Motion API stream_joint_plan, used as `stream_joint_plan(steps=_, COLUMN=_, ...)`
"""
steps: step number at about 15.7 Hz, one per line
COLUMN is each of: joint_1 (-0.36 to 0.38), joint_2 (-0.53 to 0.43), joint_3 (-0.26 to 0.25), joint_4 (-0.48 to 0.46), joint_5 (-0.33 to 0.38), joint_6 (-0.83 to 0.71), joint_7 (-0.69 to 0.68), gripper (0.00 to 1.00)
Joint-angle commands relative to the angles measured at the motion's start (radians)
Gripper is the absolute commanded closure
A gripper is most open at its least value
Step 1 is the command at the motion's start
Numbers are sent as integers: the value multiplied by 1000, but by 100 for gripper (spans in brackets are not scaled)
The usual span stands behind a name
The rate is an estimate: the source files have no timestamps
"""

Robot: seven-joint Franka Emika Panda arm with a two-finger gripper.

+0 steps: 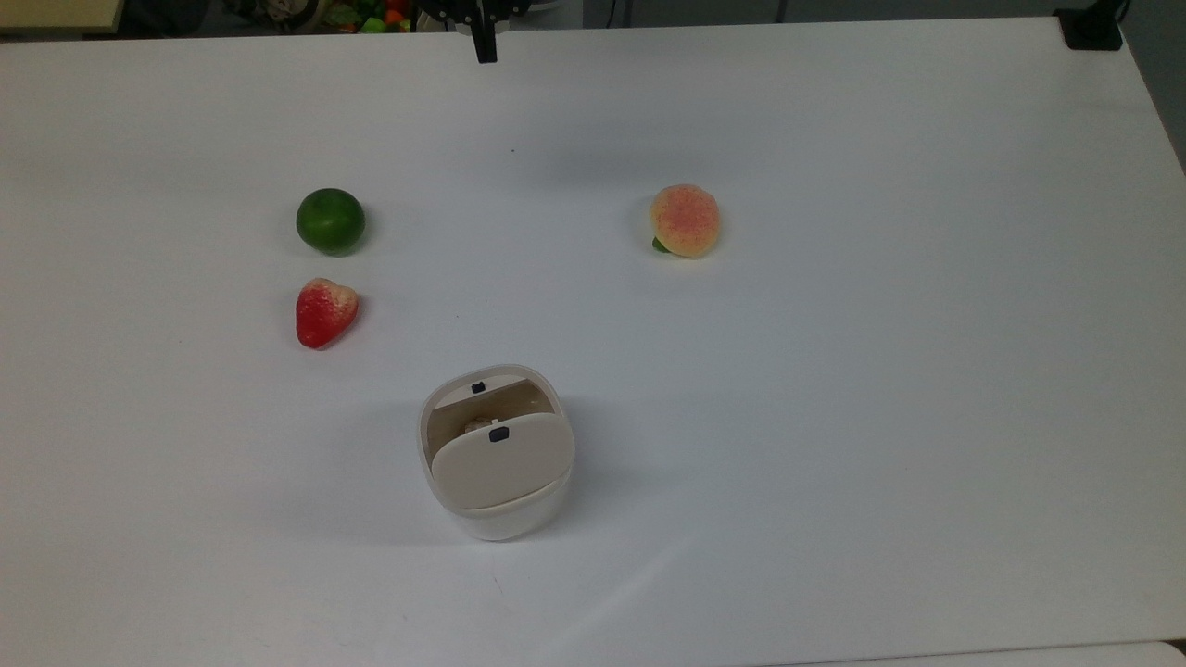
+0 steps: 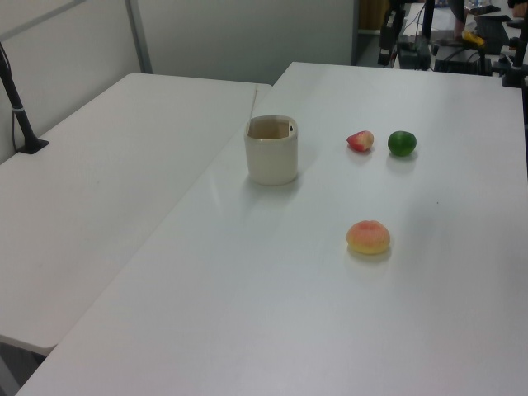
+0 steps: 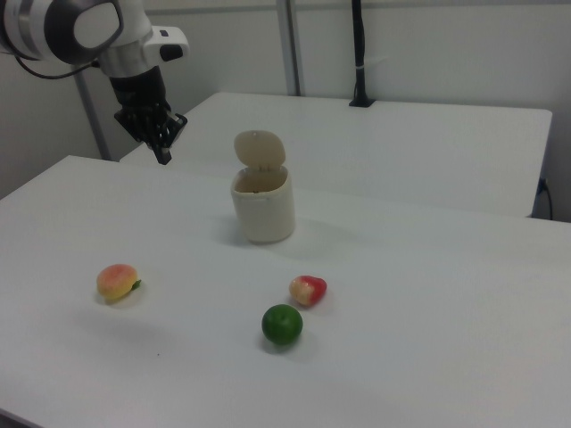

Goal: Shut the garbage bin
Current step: 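Move the gripper toward the bin and lower it over the raised lid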

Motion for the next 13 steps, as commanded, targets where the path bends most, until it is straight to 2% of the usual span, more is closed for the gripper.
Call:
stream_joint_plan(steps=1, joint_1=10, joint_2=-2, joint_3=-11, joint_4=-21, joint_5=32, joint_6=51, joint_7=-21, gripper=98)
stream_joint_plan(steps=3, joint_1=10, joint_2=2, joint_3=-11, joint_4=-23, joint_5=61, joint_6=87, joint_7=-19, gripper=98)
stream_joint_plan(steps=11, joint_1=8, joint_2=43, joint_3=-12, joint_4=-17, joint_5=64, joint_6=196, joint_7=-13, gripper=98)
stream_joint_plan(steps=13, joint_1=10, joint_2=63, joint_3=-12, joint_4=-14, joint_5=64, joint_6=274, joint_7=-5, gripper=98)
